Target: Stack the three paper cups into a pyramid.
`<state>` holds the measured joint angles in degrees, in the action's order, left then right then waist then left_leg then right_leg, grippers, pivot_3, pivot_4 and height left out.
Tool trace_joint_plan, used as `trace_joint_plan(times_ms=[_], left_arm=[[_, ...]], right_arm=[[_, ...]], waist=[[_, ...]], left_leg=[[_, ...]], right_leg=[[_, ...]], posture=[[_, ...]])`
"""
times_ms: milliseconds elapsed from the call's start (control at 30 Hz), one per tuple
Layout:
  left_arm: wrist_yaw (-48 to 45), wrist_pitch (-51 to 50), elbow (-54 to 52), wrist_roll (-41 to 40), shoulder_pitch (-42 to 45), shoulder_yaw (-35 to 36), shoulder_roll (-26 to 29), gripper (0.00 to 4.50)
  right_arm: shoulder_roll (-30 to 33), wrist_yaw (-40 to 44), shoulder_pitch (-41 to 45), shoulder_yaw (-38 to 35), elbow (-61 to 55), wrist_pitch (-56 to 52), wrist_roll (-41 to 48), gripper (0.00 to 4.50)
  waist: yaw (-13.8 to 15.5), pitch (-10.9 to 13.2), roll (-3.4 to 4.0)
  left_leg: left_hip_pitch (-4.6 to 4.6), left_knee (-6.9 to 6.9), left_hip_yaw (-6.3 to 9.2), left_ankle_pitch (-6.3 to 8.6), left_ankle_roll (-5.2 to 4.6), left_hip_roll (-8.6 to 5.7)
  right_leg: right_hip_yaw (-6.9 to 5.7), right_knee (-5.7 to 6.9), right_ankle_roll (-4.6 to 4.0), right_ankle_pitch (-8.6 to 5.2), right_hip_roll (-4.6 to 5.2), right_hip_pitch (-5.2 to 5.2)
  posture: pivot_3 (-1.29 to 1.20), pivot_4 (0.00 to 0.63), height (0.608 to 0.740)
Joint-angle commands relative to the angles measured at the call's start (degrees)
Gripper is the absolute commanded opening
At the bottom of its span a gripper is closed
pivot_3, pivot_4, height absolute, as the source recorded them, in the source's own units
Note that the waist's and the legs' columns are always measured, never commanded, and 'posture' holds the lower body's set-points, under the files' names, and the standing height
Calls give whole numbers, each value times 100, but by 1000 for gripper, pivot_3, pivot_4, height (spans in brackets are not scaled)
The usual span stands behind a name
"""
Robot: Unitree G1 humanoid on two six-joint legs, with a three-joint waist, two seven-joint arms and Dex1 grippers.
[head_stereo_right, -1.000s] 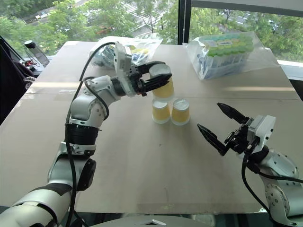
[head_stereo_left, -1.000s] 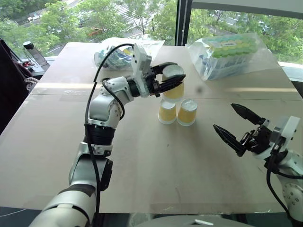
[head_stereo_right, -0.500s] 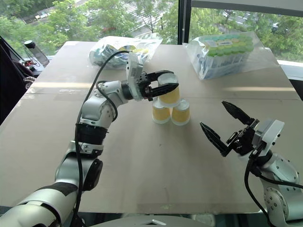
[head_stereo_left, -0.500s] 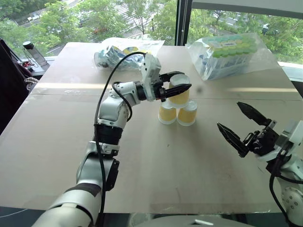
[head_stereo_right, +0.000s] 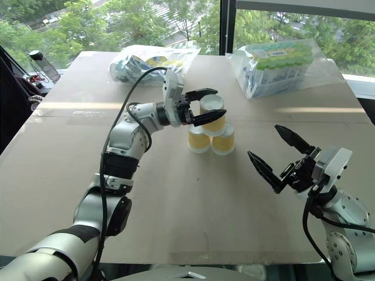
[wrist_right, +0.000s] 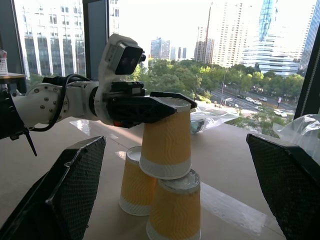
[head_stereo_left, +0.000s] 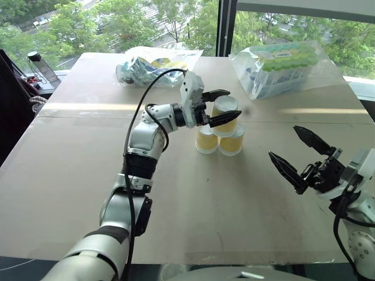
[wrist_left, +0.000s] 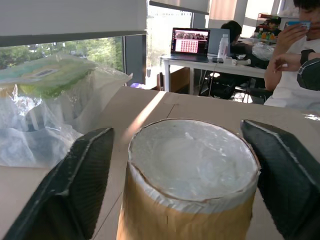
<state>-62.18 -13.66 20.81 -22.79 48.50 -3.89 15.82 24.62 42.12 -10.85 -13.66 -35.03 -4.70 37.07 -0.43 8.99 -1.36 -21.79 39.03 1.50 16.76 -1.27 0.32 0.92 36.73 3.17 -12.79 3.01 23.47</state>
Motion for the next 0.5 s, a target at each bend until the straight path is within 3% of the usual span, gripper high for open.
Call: trace_joint_plan(times_ms=[33,233,333,500], left_arm=[[28,63,-313,-180,105,213,-23,4413],[188,-222,-944,-683,401,645,-2,4413],[403,-984,-1822,-1416,409,1001,193,4413],[856,-2318,-3610,-1753,-1170,1287,1446,4413]], right_arm=[[37,30,19,-66,-116,120,83,4500],[34,168,-1,-77,30,189,92,4500],[23,390,-63,-70,313,261,109,4500],[165,1098,-280,-132,1341,669,-154,4500]], waist=[[0,0,0],[2,0,0],[-2,1,0],[-74,-5,26]], left_leg=[[0,0,0,0,0,0],[-2,4,3,0,0,1],[-3,6,3,0,0,1],[25,-16,12,1,0,0]], right_leg=[[0,0,0,0,0,0],[-1,0,0,0,1,0],[-1,1,0,0,1,0],[41,4,0,-1,-6,0]], posture=[[0,150,740],[0,150,740],[0,150,740],[0,150,740]])
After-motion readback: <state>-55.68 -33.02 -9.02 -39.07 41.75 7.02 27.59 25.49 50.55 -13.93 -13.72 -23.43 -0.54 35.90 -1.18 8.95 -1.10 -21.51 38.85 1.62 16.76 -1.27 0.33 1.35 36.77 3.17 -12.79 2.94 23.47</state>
